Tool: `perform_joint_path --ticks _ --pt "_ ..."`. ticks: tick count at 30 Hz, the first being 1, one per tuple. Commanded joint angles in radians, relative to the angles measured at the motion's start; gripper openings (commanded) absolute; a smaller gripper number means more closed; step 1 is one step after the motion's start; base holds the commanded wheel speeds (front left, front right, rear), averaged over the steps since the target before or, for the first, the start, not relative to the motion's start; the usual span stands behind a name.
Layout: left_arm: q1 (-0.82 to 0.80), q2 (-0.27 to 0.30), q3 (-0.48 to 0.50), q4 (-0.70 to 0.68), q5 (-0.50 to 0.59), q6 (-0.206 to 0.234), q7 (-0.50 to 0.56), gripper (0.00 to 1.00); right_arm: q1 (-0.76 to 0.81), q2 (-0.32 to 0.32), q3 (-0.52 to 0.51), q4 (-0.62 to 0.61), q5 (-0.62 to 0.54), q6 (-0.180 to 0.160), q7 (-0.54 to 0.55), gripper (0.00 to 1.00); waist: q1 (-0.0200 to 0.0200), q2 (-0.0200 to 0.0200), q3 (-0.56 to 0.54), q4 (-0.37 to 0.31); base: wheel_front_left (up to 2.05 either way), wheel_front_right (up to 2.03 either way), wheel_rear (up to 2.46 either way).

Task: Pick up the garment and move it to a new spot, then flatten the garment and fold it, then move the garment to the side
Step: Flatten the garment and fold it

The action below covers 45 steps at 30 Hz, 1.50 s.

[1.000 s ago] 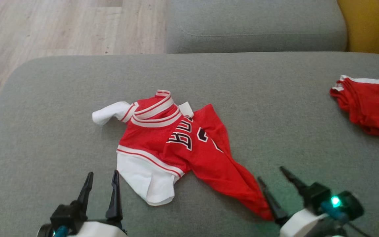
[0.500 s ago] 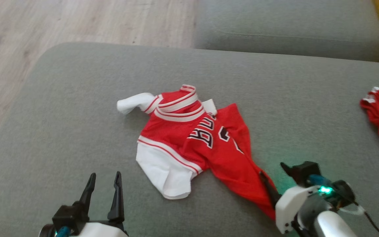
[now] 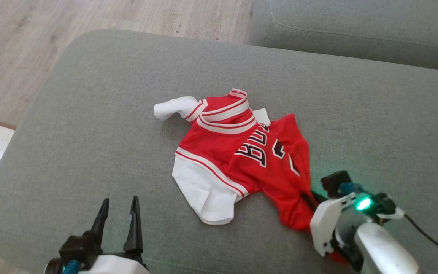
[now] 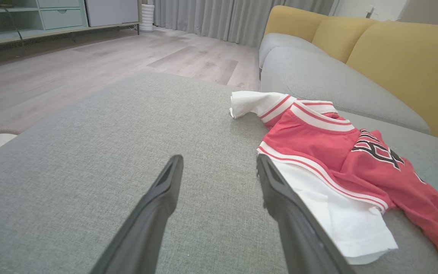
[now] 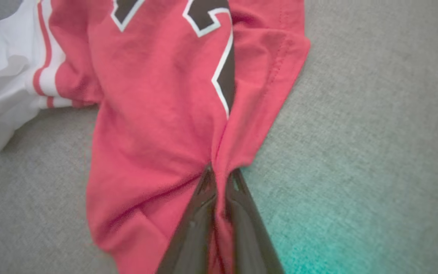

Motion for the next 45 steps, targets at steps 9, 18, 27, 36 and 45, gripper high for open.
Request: perform_joint_path --ticks 9,18,27,36,45 --pt "-0.062 -0.001 0.055 -0.024 0.007 -0.008 -0.018 1.00 -0.177 -0.092 -0.199 0.032 -0.103 0.006 -0.110 0.00 0.0000 -0.0001 0.021 -0.022 0.00 0.00 0.00" --pt "-0.084 -0.016 0.057 -0.009 0.018 -0.022 -0.020 1.00 -0.303 -0.070 -0.307 0.134 -0.283 0.006 -0.199 0.91 0.0000 -0.0001 0.057 -0.034 0.00 0.00 0.00" --pt "-0.077 -0.018 0.069 0.004 0.022 -0.024 -0.021 1.00 -0.279 0.010 -0.349 0.189 -0.336 0.006 -0.327 1.00 0.0000 -0.0001 0.039 -0.056 0.00 0.00 0.00" --pt "-0.052 -0.012 0.074 -0.005 0.025 -0.020 -0.021 1.00 -0.089 0.085 -0.442 0.019 -0.277 0.006 -0.423 1.00 0.0000 -0.0001 -0.009 -0.105 0.00 0.00 0.00" --pt "-0.048 -0.006 0.067 -0.013 0.024 -0.021 -0.016 1.00 0.069 0.117 -0.519 -0.115 -0.241 0.006 -0.350 1.00 0.0000 -0.0001 -0.017 -0.132 0.00 0.00 0.00"
